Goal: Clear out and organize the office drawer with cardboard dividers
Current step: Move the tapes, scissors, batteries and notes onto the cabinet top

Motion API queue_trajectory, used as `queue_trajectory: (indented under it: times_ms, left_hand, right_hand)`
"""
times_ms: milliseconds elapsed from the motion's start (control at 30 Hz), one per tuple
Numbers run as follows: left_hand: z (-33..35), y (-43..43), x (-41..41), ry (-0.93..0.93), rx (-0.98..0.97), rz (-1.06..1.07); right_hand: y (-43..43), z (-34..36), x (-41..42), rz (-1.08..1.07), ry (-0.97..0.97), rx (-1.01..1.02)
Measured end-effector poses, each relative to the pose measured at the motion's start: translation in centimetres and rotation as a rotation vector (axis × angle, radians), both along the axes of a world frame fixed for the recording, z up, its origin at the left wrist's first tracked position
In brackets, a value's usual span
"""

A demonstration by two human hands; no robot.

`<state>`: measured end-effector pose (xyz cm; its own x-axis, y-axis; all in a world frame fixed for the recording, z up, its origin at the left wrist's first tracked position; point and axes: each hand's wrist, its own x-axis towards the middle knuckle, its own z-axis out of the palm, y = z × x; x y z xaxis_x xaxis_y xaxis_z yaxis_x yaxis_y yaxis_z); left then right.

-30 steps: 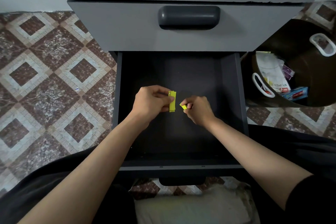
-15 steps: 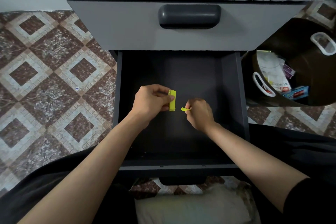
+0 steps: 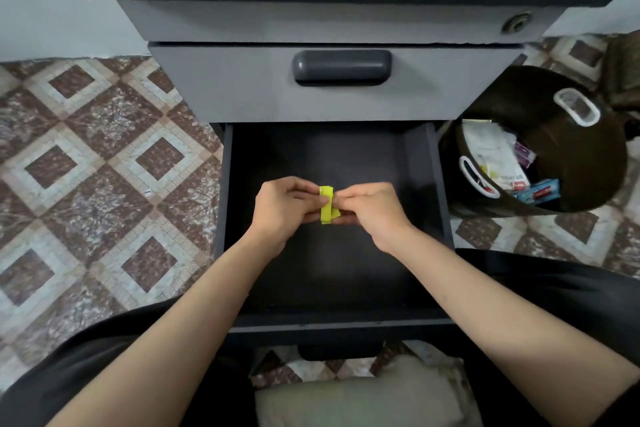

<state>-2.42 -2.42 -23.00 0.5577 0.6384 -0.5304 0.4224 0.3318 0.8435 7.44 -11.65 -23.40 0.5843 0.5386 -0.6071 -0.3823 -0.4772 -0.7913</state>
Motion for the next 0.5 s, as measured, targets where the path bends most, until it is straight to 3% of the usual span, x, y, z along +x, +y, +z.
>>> queue_trajectory:
  times_ms: [400, 500]
  left_hand:
    - [0.71, 0.32, -0.04, -0.034, -0.118, 0.066]
    - [0.7, 0.38, -0.06, -0.031, -0.122, 0.07]
  right_hand:
    - [-0.11, 0.51, -0.31, 0.041, -0.059, -0.05]
    - [-0.02, 0.74, -0.31, 0.026, 0.046, 0.003]
